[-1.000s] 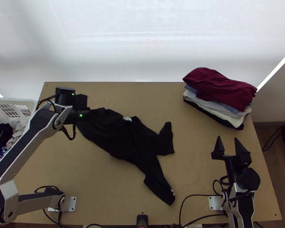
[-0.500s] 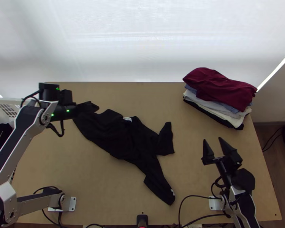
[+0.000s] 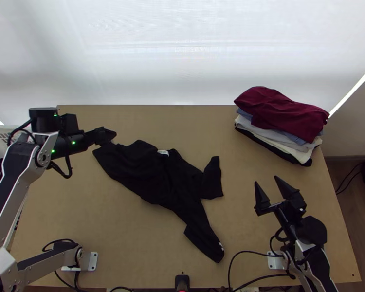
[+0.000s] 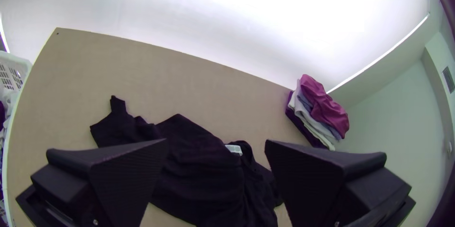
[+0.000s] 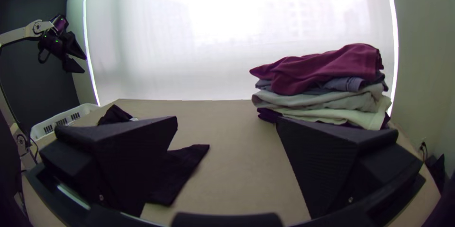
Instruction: Fold the t-shirt
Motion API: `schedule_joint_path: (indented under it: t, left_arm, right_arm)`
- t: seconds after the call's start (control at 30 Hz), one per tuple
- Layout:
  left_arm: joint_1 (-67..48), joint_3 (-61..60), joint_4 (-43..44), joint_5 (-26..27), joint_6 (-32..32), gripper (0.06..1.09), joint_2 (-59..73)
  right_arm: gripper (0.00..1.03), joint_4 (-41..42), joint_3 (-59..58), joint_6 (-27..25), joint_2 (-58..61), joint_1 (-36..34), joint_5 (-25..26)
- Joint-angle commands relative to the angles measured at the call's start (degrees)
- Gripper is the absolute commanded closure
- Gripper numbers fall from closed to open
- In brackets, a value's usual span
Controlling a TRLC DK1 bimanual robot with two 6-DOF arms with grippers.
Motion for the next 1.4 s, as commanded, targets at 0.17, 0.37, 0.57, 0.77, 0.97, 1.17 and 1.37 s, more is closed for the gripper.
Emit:
schedule_joint_path:
  t: [0.17,0.37,0.57,0.77,0.97,1.17,1.37]
  left_arm:
    - [2.0,-4.7,3.0,-0.2,-0.8,0.10,-4.9]
    - [3.5,-6.6,3.7,0.3,-0.6,0.10,-6.9]
    - [5.8,-7.4,3.8,0.5,-0.6,0.10,-8.1]
    - [6.2,-7.6,3.8,0.5,0.2,0.10,-8.2]
    - [6.1,-7.0,3.8,0.5,0.2,0.10,-8.1]
    - [6.1,-7.1,3.8,0.5,0.1,0.10,-8.2]
    - [6.1,-6.8,3.8,0.3,-0.4,0.10,-8.2]
  right_arm:
    - [0.05,-8.8,22.6,-4.1,24.8,1.8,-1.6]
    - [0.05,-20.2,38.3,0.4,38.8,7.8,-4.3]
    - [0.05,-30.3,46.4,10.4,52.3,15.1,-12.2]
    - [0.05,-32.0,44.3,22.0,59.8,20.1,-21.1]
    - [0.10,-32.0,43.5,29.6,69.2,22.2,-28.0]
    - [0.44,-30.7,44.6,31.3,74.6,23.7,-29.2]
    - [0.65,-27.3,44.0,32.0,76.9,26.4,-29.2]
